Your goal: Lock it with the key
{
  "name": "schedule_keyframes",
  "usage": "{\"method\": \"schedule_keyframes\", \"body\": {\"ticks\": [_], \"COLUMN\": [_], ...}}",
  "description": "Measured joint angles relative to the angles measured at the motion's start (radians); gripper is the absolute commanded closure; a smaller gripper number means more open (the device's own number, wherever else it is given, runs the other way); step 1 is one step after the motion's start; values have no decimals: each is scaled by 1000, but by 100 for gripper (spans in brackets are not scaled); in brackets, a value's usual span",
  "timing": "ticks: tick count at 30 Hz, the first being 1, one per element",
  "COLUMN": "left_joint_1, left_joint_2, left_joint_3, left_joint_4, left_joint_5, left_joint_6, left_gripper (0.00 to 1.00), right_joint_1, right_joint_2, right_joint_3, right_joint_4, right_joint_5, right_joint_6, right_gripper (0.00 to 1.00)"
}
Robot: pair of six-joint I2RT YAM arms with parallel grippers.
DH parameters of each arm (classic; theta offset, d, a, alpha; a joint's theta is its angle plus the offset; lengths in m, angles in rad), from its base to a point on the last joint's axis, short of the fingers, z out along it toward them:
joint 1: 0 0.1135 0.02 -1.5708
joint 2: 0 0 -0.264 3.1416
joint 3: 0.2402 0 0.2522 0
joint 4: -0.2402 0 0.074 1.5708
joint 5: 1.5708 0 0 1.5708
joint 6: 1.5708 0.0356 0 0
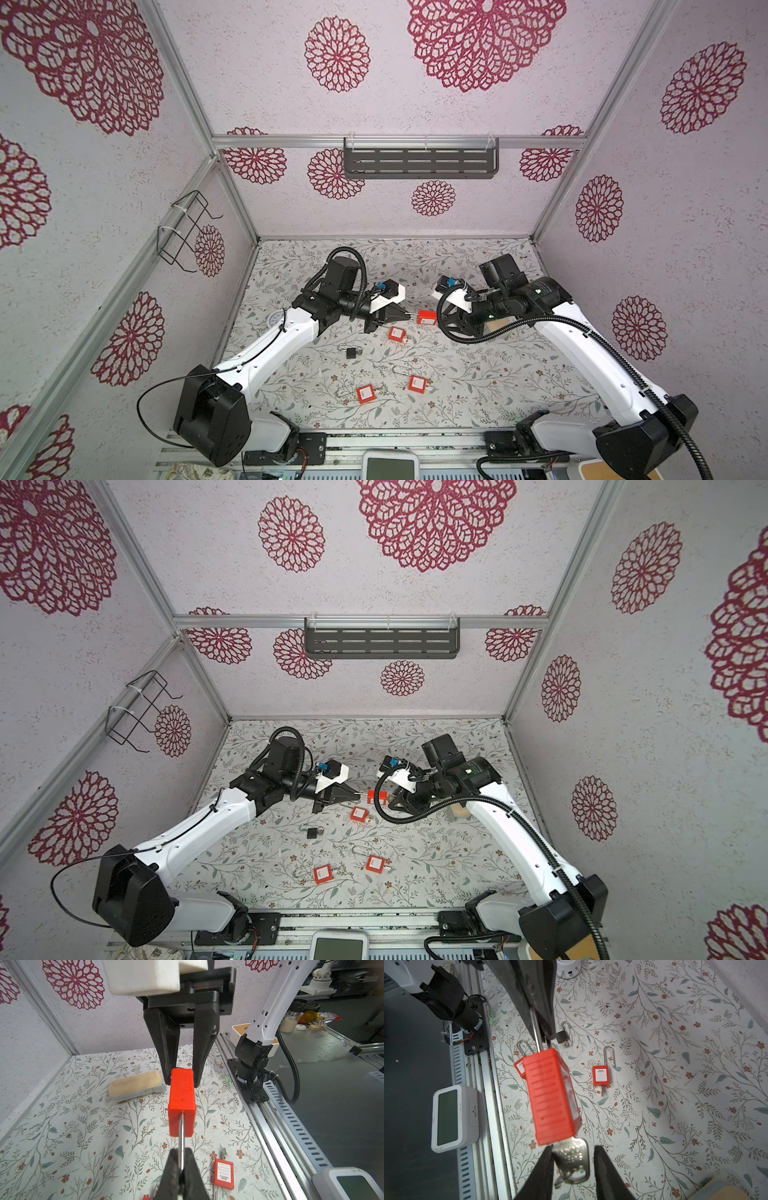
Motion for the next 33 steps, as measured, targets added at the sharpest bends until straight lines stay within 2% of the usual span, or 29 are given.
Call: {"method": "schedule_keyframes", "body": {"ticks": [5,8,12,24,33], "left_joint_1": [0,0,-1,-4,-5], "left_joint_2": [1,6,13,30,45], "left_joint_3": [0,1,2,25,38], "left_joint_4": [-3,-6,-11,-11,-10], "left_joint_5": [-1,-3,3,23,34], "left_joint_6": [0,0,-1,-8,-16], "left_gripper": [100,100,100,100,100], "right_joint_1": [0,0,0,0,0], "right_joint_2": [0,-8,-34,-105,-159], "right_joint_3": [-10,-33,-72,-136,-174], "right_joint_4": [10,26,69,183,242], "right_joint_5": [0,2,9,87,107], "right_joint_6": [-8,-23,-32,-50,-69], "right_gripper": [74,74,67,62,55]}}
